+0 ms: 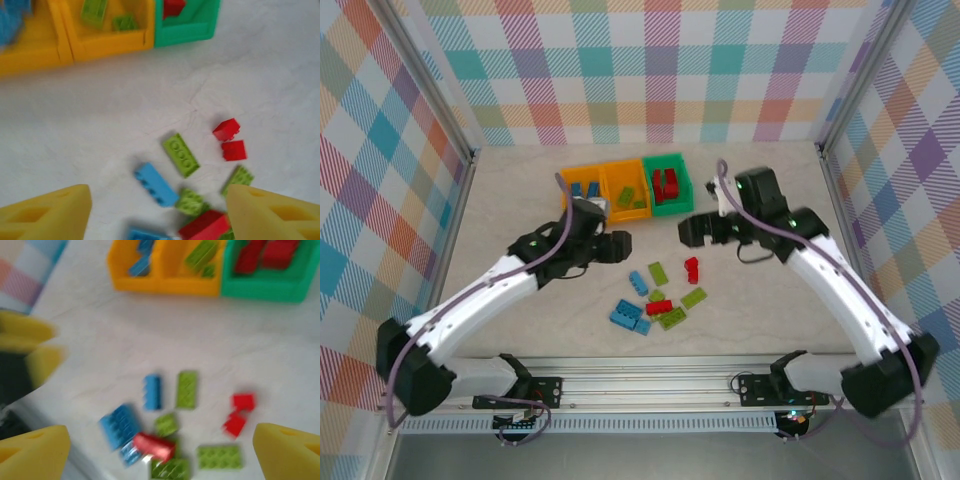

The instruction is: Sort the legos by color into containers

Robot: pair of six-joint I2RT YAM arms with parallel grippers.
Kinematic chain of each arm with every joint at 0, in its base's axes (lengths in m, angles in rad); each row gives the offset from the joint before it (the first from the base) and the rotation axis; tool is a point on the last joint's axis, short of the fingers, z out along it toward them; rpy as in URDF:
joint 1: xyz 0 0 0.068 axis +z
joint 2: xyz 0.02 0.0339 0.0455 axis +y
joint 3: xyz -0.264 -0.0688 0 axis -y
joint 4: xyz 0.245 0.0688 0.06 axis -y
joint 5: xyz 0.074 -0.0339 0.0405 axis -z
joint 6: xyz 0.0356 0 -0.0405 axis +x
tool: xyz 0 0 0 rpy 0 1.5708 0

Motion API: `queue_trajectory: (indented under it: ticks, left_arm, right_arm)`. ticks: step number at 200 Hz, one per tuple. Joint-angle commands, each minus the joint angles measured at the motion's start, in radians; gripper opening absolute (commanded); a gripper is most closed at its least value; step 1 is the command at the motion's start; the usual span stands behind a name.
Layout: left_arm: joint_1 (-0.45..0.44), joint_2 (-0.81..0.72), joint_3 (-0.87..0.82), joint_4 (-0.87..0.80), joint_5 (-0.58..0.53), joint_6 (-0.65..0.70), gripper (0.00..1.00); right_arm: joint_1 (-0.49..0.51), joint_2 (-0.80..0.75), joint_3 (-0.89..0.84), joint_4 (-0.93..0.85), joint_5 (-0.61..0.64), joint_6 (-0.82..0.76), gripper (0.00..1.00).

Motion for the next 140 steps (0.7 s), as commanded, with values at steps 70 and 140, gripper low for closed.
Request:
queue_trajectory:
  ticks: [70,140]
  left_arm:
    - [-0.12,0.478,0.174,-0.127,-0.06,-0.461,0.62]
    - [-0.114,0.603,0.156,-0.068,-0.017,-0.485,0.39]
  right_arm:
    - [0.004,-0.057,-0.142,-0.059,-0.22,0.049,0.99]
    - [0.005,-0.025,-0.137,-0.093,-0.204,0.031,1.0]
